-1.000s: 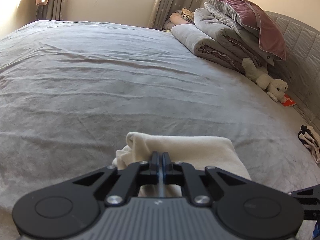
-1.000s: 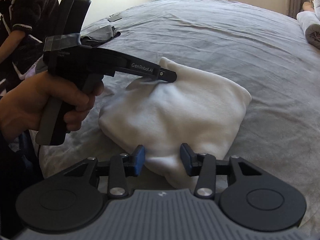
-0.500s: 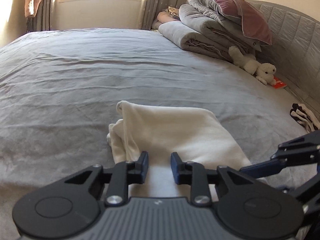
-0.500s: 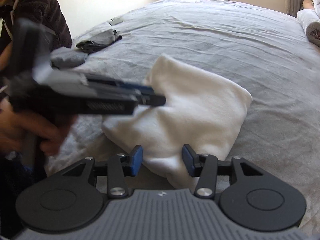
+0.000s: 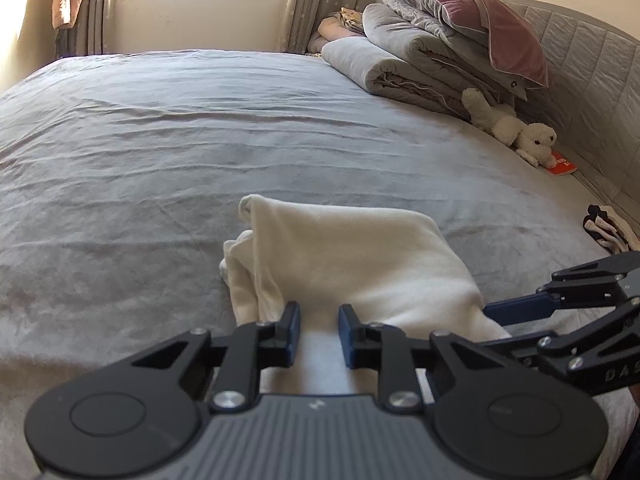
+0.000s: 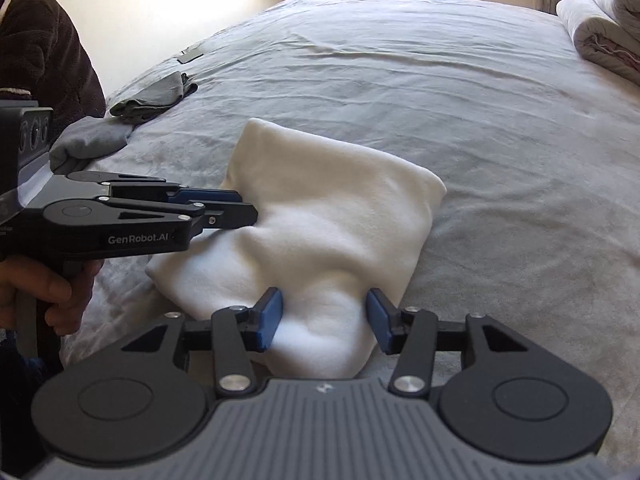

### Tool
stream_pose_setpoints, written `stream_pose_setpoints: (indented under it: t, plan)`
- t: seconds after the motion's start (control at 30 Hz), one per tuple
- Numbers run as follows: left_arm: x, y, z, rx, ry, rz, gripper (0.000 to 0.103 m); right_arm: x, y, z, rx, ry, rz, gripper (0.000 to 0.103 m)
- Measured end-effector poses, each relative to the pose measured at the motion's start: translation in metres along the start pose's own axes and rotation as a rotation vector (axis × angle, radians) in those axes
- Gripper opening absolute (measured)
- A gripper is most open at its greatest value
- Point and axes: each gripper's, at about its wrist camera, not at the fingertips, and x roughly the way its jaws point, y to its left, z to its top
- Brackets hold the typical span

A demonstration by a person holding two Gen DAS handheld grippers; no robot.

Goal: Fold clothes
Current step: 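Hold both open grippers beside the folded sweatshirt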

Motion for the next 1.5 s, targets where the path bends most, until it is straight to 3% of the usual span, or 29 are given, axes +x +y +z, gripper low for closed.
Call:
stream_pose_setpoints:
  t: [0.47, 0.6, 0.83, 0.97, 1.2, 1.4, 1.47, 1.5]
  plan:
    - [-0.001, 0.001, -0.001, 0.003, 0.003, -0.003, 0.023, 0.037, -0.021, 0.046, 0.018, -0.16, -0.072, 0.047]
    - [0.001, 0.0, -0.001, 0.009, 0.007, 0.003, 0.023, 0.061, -0.021, 0.041, -0.016, -0.127, -0.114, 0.05]
    - [-0.001, 0.007, 0.0, -0.022, 0.013, -0.021, 0.023, 0.022, -0.02, 0.046, 0.063, -0.107, -0.059, 0.05]
    - [0.0, 0.007, 0.0, -0.027, 0.017, -0.021, 0.023, -0.005, 0.005, 0.026, -0.033, -0.058, -0.002, 0.05]
    - [-0.001, 0.006, 0.002, -0.031, 0.018, -0.019, 0.022, 0.012, 0.011, 0.008, -0.041, 0.006, -0.033, 0.052]
    - [-0.024, 0.011, 0.013, -0.074, 0.0, -0.019, 0.024, -0.004, 0.011, 0.008, -0.031, -0.04, -0.025, 0.054]
    - [-0.032, 0.013, 0.013, -0.08, -0.004, -0.021, 0.036, -0.021, 0.008, 0.011, 0.001, -0.077, 0.018, 0.053]
    - [-0.035, 0.014, 0.013, -0.083, -0.001, -0.022, 0.037, -0.029, 0.006, 0.012, 0.02, -0.096, 0.054, 0.054]
